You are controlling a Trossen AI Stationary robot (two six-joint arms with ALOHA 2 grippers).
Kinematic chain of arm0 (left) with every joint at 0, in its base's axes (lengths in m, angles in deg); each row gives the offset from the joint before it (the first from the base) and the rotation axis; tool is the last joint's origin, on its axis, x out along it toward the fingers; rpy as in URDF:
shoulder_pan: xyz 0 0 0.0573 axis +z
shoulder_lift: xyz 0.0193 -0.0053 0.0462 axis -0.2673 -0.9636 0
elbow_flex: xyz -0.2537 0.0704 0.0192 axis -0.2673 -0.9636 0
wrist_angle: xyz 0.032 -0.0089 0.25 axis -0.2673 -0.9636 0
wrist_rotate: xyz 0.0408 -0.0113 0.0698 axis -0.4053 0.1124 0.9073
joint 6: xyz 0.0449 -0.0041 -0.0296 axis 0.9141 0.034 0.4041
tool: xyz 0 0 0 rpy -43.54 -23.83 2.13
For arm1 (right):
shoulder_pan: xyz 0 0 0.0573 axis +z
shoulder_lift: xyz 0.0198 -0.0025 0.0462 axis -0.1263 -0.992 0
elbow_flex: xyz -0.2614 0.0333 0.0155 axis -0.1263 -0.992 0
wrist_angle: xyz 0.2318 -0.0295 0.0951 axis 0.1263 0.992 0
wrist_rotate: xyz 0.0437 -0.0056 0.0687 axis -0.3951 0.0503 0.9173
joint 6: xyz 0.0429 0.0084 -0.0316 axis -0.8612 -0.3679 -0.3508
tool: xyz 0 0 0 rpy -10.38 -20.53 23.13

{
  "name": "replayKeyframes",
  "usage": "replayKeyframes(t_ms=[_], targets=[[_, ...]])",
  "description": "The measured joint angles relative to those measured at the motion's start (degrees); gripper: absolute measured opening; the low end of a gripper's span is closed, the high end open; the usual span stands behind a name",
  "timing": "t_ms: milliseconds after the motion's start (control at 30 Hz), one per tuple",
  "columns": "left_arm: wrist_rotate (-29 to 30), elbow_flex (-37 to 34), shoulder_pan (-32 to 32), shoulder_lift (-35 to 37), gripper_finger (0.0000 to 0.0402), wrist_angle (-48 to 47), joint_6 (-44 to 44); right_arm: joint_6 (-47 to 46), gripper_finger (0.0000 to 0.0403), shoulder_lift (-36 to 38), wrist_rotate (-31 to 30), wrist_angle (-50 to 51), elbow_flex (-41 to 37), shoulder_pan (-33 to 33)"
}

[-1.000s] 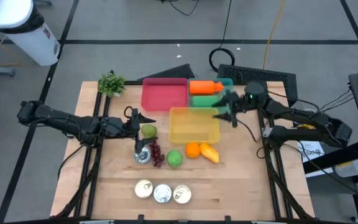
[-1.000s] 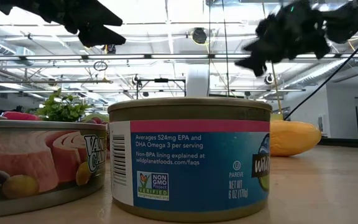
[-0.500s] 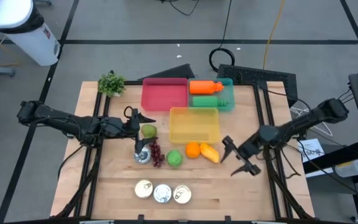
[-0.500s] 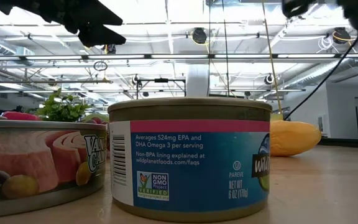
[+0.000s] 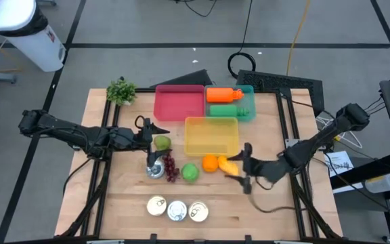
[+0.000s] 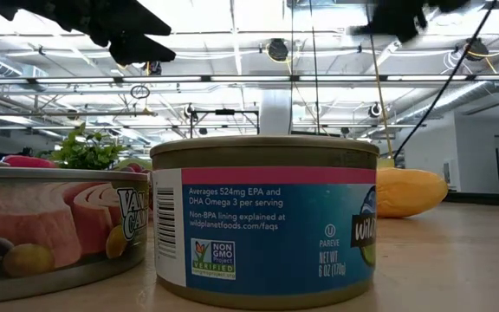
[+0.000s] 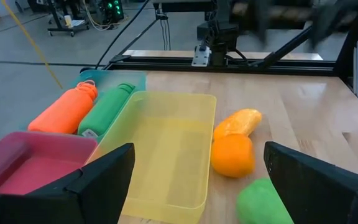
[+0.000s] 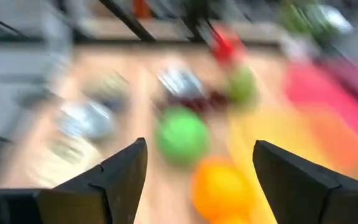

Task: Pick & Place Food Item
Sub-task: Put the yellow mango into the red bin

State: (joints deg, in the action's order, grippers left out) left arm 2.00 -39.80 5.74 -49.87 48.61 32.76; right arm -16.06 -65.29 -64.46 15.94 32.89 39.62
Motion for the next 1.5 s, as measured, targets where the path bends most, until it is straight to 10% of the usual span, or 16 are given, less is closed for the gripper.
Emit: replayKeyframes(t_ms=[467,1500], targets=[[0.0,0.02,-0.02,-0.02,0.0361,0.02,0.02,-25.51,0.0274,-12.64,3.47,7.96,-5.62,0.0],[0.0,0.02,0.0,-0.02,0.0361,-0.01,0.04,-18.09,0.0274,-19.18,3.46,0.2,-6.05,-3.17]])
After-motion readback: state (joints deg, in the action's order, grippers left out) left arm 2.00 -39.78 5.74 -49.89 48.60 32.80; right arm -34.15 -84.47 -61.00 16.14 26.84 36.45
